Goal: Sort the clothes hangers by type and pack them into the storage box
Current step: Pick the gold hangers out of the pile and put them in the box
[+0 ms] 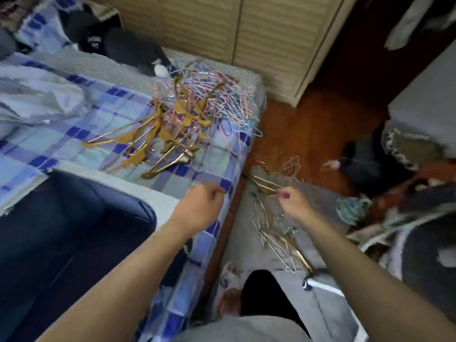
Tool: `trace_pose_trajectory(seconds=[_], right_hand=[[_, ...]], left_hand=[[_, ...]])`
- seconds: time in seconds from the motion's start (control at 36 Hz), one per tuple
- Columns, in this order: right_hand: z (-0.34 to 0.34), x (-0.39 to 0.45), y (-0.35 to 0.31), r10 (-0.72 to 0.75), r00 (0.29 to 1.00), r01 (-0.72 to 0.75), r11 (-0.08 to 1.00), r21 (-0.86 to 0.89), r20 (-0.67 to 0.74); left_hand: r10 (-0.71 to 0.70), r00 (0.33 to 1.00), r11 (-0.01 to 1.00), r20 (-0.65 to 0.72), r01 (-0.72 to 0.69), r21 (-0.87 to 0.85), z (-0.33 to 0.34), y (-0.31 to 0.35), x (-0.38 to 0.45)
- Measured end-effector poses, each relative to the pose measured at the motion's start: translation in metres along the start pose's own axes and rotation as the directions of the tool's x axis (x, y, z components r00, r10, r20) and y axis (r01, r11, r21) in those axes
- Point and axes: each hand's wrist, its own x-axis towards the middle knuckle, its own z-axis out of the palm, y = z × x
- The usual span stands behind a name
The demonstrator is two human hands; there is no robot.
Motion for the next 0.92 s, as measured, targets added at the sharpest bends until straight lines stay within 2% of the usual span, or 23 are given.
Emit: trace_pose_trajectory(seconds=[0.08,0.14,0.28,0.5,0.56,0.67,0.83,0.92], right_hand=[[-0.018,0.025,0.088,0.115,0.989,-0.11,0.993,0.052,-0.094],[-0.02,0.039,0.134,0.139,0.988,-0.137,0.99,0.039,-0.064],[-0.046,0.019,0.156,0.182,0.983,-0.182,0.983,-0.031,0.019],[-0.079,0.06,0.24,0.211,0.967,-0.192,0.972,-0.137,0.143],[-0.084,0.061,0.257,0.239,0.951,-0.203,0.961,-0.188,0.198],[-0.095,0.066,0.279,0.259,0.947,-0.216,0.951,-0.22,0.189],[-0.096,0.093,0.295,0.262,0.935,-0.191,0.939,-0.285,0.239],[-0.093,0.093,0.292,0.31,0.917,-0.25,0.937,-0.244,0.25]], left_hand=[[-0.003,0.997,0.997,0.079,-0.003,0.075,0.04,0.021,0.02],[-0.021,0.992,0.991,0.121,0.005,0.136,0.065,0.027,0.028],[-0.125,0.981,0.973,0.149,0.092,0.211,0.112,0.04,0.019],[-0.333,0.931,0.911,0.148,0.278,0.303,0.188,0.061,0.022],[-0.355,0.921,0.909,0.159,0.3,0.289,0.209,0.075,0.016],[-0.37,0.916,0.908,0.155,0.321,0.269,0.238,0.097,0.013],[-0.39,0.902,0.904,0.186,0.336,0.266,0.246,0.084,0.022],[-0.395,0.887,0.901,0.239,0.324,0.288,0.248,0.077,0.028]])
